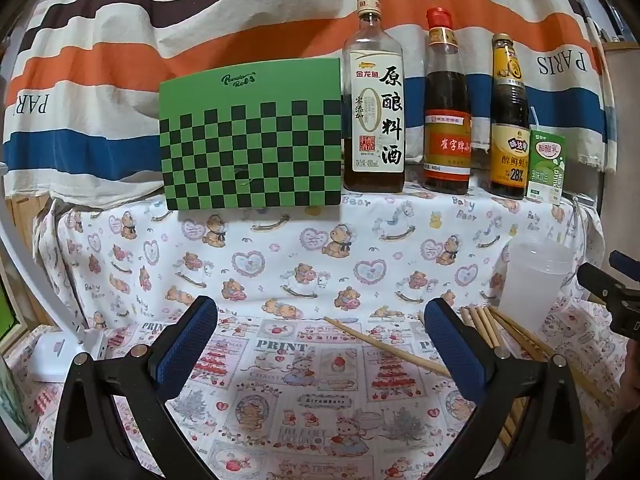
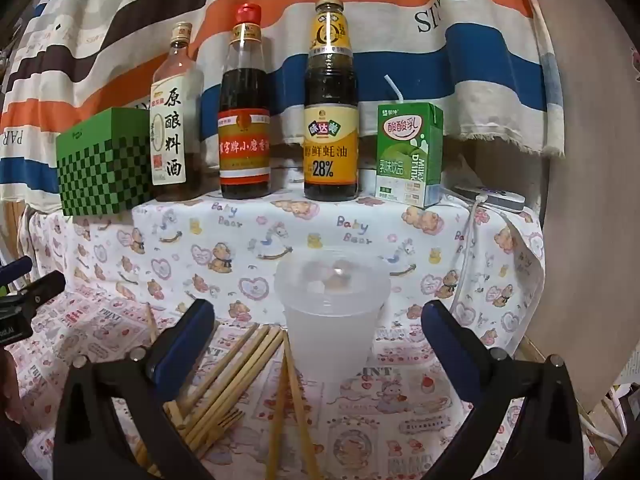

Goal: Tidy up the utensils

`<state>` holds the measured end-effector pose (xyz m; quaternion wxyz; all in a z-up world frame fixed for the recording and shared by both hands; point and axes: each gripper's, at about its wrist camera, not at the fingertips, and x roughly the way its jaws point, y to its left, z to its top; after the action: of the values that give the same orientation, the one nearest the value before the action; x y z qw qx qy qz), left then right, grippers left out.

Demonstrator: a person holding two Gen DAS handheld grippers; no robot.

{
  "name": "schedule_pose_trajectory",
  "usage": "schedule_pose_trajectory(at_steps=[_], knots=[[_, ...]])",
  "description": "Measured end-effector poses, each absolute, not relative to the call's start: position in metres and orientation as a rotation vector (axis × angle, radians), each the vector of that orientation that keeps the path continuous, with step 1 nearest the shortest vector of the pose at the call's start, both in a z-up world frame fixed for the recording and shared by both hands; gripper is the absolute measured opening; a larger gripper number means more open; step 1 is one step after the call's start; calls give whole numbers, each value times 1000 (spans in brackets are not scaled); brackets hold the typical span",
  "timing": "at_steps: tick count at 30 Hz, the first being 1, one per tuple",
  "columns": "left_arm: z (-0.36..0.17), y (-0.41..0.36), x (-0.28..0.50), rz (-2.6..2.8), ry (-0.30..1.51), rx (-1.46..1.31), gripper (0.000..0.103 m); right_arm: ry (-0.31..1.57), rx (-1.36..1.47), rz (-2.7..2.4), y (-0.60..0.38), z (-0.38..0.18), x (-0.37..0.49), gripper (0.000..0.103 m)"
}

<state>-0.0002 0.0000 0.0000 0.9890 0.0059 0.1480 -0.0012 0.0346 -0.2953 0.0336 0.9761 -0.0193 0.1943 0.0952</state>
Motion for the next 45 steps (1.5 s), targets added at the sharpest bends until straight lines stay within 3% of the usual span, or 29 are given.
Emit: schedule_pose_trajectory(at_steps=[45], knots=[[0,-2,1,-7,305,10,103,400,-35,202,-295,32,35,103]])
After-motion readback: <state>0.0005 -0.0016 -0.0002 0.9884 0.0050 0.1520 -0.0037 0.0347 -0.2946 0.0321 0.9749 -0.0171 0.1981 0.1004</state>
